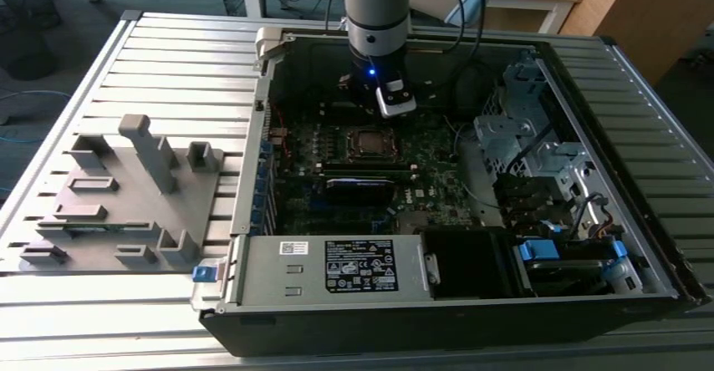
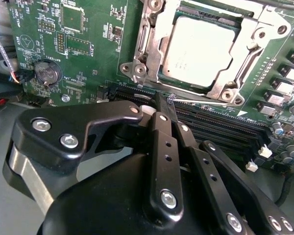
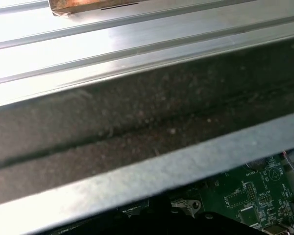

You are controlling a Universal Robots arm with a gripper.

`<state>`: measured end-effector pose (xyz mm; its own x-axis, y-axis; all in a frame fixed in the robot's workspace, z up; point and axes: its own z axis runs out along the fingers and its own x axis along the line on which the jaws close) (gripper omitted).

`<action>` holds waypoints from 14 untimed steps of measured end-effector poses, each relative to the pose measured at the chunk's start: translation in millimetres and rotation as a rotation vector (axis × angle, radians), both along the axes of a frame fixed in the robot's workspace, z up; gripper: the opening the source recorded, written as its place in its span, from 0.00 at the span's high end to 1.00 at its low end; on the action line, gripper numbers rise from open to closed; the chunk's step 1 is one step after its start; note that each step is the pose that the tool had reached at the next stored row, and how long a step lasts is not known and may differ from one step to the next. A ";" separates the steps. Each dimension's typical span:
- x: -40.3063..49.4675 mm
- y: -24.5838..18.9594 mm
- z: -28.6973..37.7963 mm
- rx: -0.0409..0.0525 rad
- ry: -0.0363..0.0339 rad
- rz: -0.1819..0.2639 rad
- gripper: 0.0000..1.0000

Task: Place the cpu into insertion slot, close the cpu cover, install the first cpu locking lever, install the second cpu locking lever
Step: 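Install the first cpu locking lever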

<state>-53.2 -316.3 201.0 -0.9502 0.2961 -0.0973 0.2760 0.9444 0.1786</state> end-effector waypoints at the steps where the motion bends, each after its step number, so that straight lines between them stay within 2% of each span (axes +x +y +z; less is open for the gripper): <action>1: -0.5 0.0 0.0 0.0000 -0.0017 0.000 0.90; 7: -3.4 0.1 0.0 0.0000 -0.0102 0.000 0.90; 14: -4.8 0.9 -0.1 -0.0001 -0.0147 0.000 0.90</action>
